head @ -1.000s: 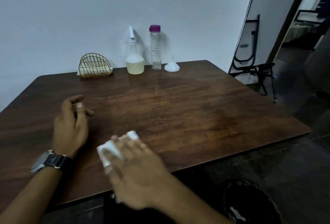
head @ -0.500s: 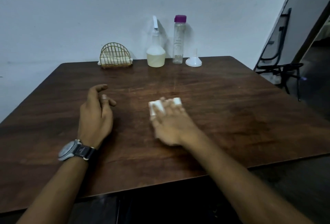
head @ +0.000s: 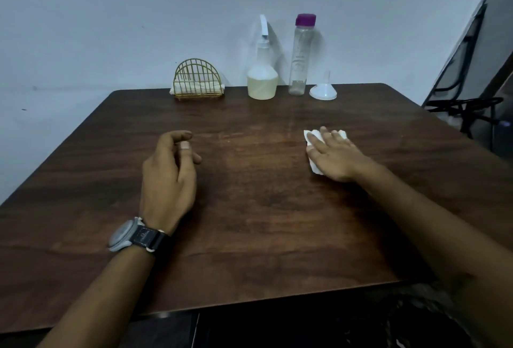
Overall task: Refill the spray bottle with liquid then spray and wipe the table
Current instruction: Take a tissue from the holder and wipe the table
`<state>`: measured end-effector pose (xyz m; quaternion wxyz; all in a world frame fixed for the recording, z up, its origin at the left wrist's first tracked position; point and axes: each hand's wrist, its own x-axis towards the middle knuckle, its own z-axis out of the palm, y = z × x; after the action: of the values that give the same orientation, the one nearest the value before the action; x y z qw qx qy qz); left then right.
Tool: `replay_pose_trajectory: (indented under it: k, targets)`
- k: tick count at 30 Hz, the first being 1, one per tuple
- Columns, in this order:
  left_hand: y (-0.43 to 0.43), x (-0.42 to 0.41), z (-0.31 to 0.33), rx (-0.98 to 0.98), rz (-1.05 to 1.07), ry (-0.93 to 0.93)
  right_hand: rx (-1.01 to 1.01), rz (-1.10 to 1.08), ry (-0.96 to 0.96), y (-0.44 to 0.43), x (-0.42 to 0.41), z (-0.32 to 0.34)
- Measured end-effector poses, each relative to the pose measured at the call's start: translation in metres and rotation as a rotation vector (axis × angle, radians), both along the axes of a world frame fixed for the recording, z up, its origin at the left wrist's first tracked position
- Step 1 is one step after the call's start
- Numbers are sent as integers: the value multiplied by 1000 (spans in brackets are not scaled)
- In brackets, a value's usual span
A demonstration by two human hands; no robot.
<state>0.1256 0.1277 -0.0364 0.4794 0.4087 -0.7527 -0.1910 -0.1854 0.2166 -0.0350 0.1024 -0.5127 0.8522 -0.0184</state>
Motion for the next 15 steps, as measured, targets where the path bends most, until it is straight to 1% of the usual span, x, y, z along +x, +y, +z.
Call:
replay_pose_trajectory:
  k: [2,4,7,9,12,15]
  targets:
    - [0,-2,-1,-25,-14,-35,0,-25,-3,-13,5,4]
    - [0,-4,-1,-32,-18,-51,-7,16,2,-40,27,4]
    - [0,-4,-1,-51,-15,-70,-11,144,4,-87,84,1]
    - [0,-4,-1,-65,-4,-55,-47,268,12,-106,131,0]
    - [-1,-1,-2,-57,38,10,-93,405,5,-107,178,-3]
    - [-1,0,-1,-36,77,91,-112,444,-33,-82,194,-3]
